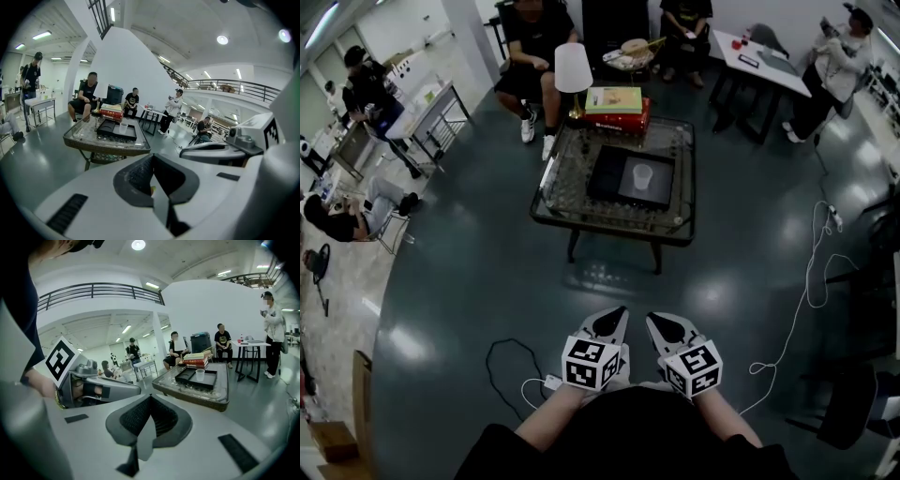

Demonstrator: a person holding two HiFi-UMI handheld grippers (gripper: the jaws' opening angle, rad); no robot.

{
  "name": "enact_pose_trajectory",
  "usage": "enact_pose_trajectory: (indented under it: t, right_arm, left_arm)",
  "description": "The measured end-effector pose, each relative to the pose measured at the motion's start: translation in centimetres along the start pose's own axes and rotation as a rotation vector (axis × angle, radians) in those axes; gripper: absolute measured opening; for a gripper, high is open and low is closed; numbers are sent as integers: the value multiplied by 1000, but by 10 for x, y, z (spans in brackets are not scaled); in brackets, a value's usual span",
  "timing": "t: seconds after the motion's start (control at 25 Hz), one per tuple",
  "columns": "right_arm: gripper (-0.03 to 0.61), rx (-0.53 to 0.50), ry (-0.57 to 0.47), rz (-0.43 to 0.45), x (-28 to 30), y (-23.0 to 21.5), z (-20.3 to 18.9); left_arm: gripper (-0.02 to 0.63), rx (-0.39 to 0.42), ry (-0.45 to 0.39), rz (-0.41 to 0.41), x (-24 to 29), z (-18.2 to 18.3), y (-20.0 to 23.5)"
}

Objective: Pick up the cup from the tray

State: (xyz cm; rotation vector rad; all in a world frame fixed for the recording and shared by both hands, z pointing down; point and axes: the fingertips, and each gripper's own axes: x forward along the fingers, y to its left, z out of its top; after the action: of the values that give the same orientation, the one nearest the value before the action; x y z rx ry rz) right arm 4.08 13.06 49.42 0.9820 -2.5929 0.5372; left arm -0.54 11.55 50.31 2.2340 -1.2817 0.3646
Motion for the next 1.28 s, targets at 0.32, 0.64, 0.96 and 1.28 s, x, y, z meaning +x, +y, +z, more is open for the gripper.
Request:
enact_pose_trajectory:
  t: [0.32, 0.64, 0.96, 1.28]
  right_arm:
    - [12, 6, -4, -30, 42, -26, 30]
    - [12, 13, -2, -45, 85, -45, 52]
    - [12, 13, -2, -63, 125, -58, 72]
    - [12, 6, 0, -95, 148, -73, 90]
  left_arm:
    - [11, 12, 8, -11, 28, 34, 37]
    - [11, 16, 32, -19, 53, 56, 78]
    - [11, 27, 44, -27, 73, 76, 116]
    - [11, 44, 57, -41, 89, 89, 139]
